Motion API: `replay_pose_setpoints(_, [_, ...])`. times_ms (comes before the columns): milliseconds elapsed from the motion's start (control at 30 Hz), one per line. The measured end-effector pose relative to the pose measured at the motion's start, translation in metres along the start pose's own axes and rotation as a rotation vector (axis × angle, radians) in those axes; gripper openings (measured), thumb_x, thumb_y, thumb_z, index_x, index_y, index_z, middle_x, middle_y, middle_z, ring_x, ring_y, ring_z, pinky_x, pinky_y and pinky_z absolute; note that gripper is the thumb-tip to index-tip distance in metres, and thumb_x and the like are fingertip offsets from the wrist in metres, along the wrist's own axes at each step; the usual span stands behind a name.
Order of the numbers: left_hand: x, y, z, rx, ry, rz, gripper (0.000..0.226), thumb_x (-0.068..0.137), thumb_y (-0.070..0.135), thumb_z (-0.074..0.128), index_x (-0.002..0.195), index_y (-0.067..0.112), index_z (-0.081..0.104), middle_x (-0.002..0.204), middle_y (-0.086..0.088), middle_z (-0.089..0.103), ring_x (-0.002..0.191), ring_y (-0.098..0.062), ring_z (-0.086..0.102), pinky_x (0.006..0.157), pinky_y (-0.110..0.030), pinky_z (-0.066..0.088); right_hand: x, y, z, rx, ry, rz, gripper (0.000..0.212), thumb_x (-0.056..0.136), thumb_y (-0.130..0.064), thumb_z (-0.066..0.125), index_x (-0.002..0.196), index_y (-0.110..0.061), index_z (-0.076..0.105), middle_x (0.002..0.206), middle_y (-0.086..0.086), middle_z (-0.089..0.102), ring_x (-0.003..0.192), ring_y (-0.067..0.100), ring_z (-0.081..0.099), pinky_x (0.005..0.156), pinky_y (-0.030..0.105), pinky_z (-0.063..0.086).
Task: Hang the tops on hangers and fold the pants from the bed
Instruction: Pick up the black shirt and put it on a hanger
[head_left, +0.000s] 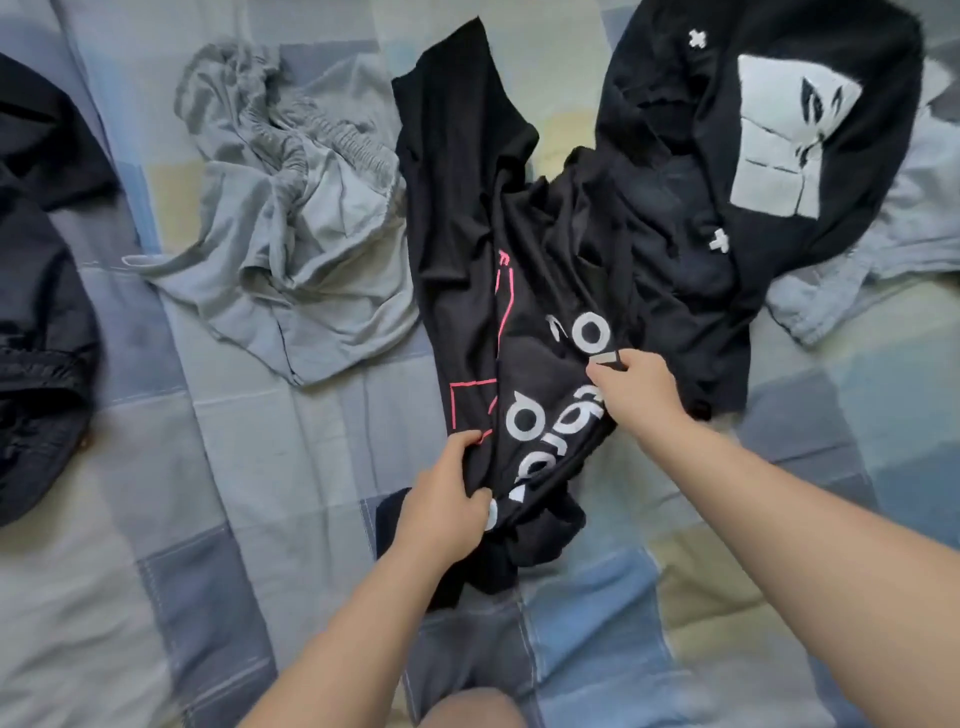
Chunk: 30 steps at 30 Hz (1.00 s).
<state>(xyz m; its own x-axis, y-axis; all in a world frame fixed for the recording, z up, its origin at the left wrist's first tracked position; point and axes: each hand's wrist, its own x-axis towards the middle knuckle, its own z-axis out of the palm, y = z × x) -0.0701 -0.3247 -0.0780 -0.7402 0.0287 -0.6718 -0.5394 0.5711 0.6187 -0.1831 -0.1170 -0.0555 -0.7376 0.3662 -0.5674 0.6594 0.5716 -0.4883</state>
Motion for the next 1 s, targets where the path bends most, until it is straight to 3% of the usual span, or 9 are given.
replay_pose_setpoints(233, [-0.101,-0.007,0.052,0.181,-0.361,-0.123,0.059,0.087,0.023,0.057,0.138,0.043,0.036,0.103,0.005,0.068,0.092,-0.018,0.063,0.083,-0.035,0.053,-0.104,0.125,-0.045,0.03,-0.045,0.283,0.031,0.087,-0.019,0.065,0.068,-0.015,0.042,0.067,0.008,0.04,0.067,0.022,0.037,0.061,0.035,0.027])
replay_pose_setpoints(367, [-0.136,-0.011,0.068,0.205,-0.414,-0.16,0.06,0.084,0.028,0.063,0.138,0.043,0.04,0.113,0.005,0.068,0.099,-0.02,0.064,0.089,-0.037,0.053,-0.146,0.166,-0.056,0.032,-0.041,0.405,0.041,0.093,-0.017,0.063,0.062,-0.015,0.036,0.061,0.005,0.039,0.071,0.024,0.039,0.058,0.035,0.027])
replay_pose_setpoints(433, [-0.138,-0.012,0.067,0.145,-0.397,-0.178,0.056,0.084,0.035,0.067,0.136,0.04,0.044,0.106,0.005,0.068,0.098,-0.02,0.065,0.088,-0.036,0.053,-0.154,0.161,-0.061,0.002,-0.053,0.421,0.023,0.093,-0.017,0.062,0.074,-0.014,0.049,0.074,0.006,0.054,0.081,0.029,0.049,0.066,0.036,0.039])
replay_pose_setpoints(467, [-0.136,-0.013,0.064,0.096,-0.373,-0.192,0.052,0.085,0.038,0.068,0.134,0.038,0.048,0.098,0.007,0.067,0.094,-0.018,0.067,0.086,-0.033,0.053,-0.154,0.155,-0.063,-0.016,-0.067,0.407,0.01,0.092,-0.019,0.064,0.093,-0.013,0.057,0.094,0.009,0.061,0.094,0.032,0.055,0.081,0.038,0.046])
replay_pose_setpoints(533, [-0.126,-0.012,0.057,0.031,-0.273,-0.199,0.046,0.088,0.044,0.067,0.131,0.032,0.055,0.095,0.012,0.064,0.094,-0.012,0.064,0.083,-0.028,0.048,-0.146,0.139,-0.064,-0.113,-0.036,0.314,0.052,0.089,-0.028,0.068,0.134,-0.014,0.047,0.136,0.011,0.051,0.124,0.034,0.049,0.107,0.047,0.039])
replay_pose_setpoints(600, [-0.108,-0.013,0.049,-0.005,-0.133,-0.203,0.045,0.091,0.046,0.064,0.132,0.03,0.055,0.11,0.012,0.063,0.105,-0.011,0.06,0.085,-0.027,0.042,-0.137,0.112,-0.063,-0.281,0.043,0.113,0.071,0.088,-0.033,0.069,0.148,-0.019,0.034,0.152,0.007,0.035,0.138,0.033,0.034,0.114,0.049,0.029])
replay_pose_setpoints(733, [-0.055,-0.014,0.029,-0.158,0.072,-0.223,0.055,0.094,0.037,0.065,0.142,0.023,0.043,0.134,0.001,0.056,0.121,-0.017,0.056,0.099,-0.032,0.042,-0.104,0.05,-0.035,-0.432,-0.046,-0.292,0.074,0.091,-0.032,0.067,0.153,-0.025,0.028,0.159,0.001,0.024,0.145,0.027,0.021,0.114,0.048,0.025])
replay_pose_setpoints(833, [-0.014,-0.009,0.014,-0.408,0.157,-0.219,0.062,0.094,0.031,0.067,0.148,0.021,0.037,0.132,0.005,0.056,0.109,-0.006,0.059,0.093,-0.024,0.04,-0.069,0.003,0.001,-0.565,-0.104,-0.51,0.078,0.093,-0.036,0.065,0.157,-0.028,0.02,0.165,0.0,0.016,0.15,0.025,0.013,0.118,0.047,0.021])
replay_pose_setpoints(1000, [0.046,0.008,-0.014,-0.855,0.223,-0.241,0.05,0.097,0.024,0.066,0.141,0.017,0.044,0.121,0.0,0.064,0.107,-0.017,0.067,0.099,-0.045,0.054,-0.005,-0.071,0.056,-0.749,-0.056,-0.622,0.088,0.095,-0.05,0.059,0.159,-0.035,0.001,0.169,0.0,-0.002,0.155,0.028,-0.002,0.12,0.053,0.014])
